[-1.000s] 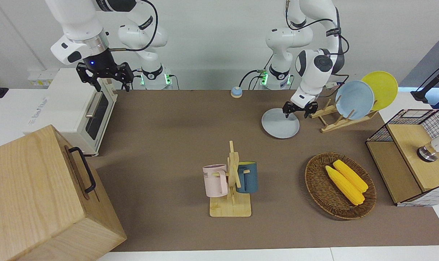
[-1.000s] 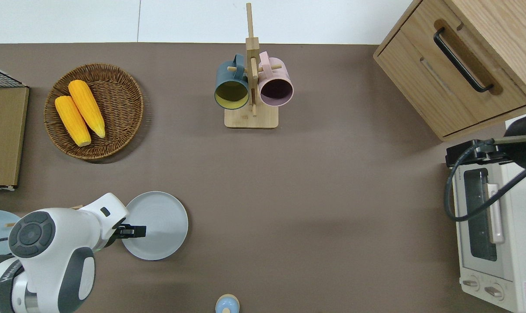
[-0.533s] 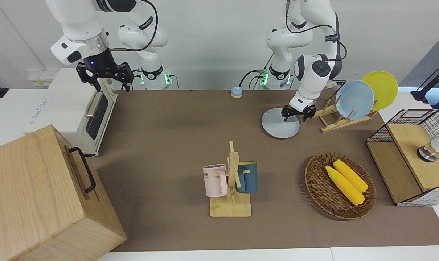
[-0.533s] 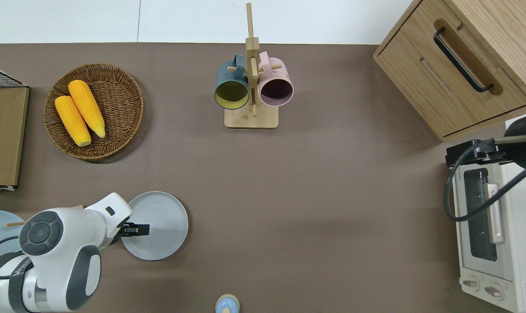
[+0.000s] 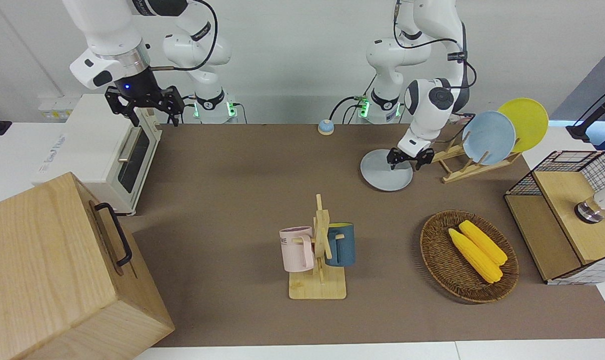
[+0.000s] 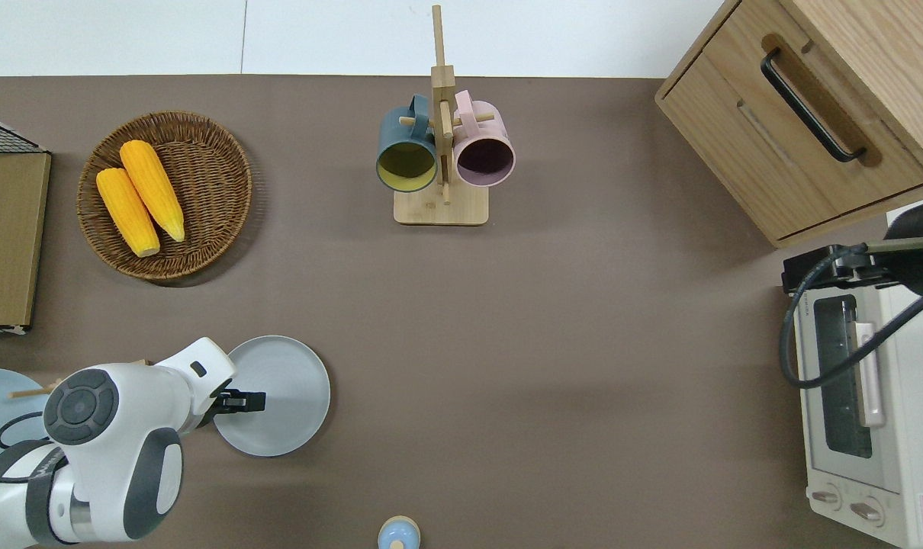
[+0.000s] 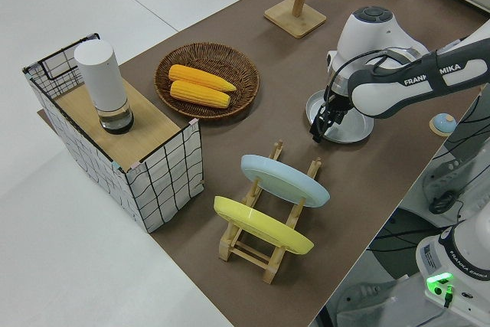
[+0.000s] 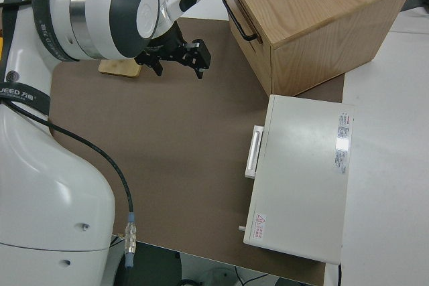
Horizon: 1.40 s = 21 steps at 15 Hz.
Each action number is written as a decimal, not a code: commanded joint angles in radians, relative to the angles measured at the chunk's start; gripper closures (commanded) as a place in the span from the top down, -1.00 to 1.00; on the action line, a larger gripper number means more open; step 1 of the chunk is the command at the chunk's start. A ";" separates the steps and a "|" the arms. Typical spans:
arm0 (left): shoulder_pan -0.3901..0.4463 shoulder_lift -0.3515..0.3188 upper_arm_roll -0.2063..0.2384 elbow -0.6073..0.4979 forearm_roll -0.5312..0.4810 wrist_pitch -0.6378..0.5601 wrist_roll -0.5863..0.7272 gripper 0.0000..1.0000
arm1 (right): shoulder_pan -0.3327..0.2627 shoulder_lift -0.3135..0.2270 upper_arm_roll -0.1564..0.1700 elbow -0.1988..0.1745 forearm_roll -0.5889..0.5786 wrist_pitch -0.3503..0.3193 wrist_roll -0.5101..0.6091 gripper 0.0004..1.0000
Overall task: Pick gray plate from table and place it on lower plate rack with left arm
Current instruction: 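Lower the left gripper and close it on the gray plate's rim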
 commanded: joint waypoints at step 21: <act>0.009 -0.042 0.011 -0.003 -0.010 -0.025 -0.008 -1.00 | -0.002 0.002 0.003 0.005 0.004 -0.006 0.004 0.97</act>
